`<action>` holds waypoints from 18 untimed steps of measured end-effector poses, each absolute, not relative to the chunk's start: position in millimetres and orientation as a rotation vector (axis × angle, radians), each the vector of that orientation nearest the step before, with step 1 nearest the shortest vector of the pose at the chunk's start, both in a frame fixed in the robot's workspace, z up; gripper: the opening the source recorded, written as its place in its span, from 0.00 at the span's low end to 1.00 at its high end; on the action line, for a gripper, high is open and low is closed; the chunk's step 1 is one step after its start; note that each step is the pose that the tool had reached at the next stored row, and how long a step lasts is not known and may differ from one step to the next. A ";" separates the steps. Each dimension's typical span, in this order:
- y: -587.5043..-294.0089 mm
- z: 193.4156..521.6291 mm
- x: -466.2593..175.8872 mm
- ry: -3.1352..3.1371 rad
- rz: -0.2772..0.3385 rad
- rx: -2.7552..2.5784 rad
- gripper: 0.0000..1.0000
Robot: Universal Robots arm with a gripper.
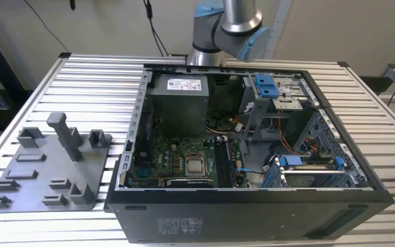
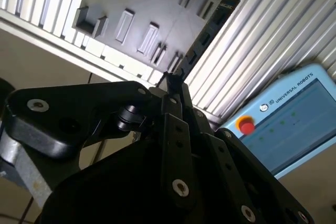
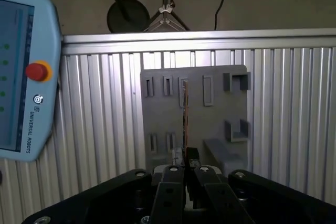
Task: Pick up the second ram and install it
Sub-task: 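Pick up the second ram and move it above second insertion slot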
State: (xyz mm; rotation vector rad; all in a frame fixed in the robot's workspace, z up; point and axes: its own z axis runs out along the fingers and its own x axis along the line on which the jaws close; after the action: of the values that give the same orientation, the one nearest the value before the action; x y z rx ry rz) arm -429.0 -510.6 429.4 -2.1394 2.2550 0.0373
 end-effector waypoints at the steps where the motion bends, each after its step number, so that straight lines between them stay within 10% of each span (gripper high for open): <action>1: -510.6 431.8 -429.0 2.255 0.037 -2.139 0.14; 18: -510.6 435.0 -415.6 2.256 0.040 -2.140 0.14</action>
State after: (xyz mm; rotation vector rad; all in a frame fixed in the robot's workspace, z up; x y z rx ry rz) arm -415.6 -510.6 435.0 -2.1401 2.2559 0.0397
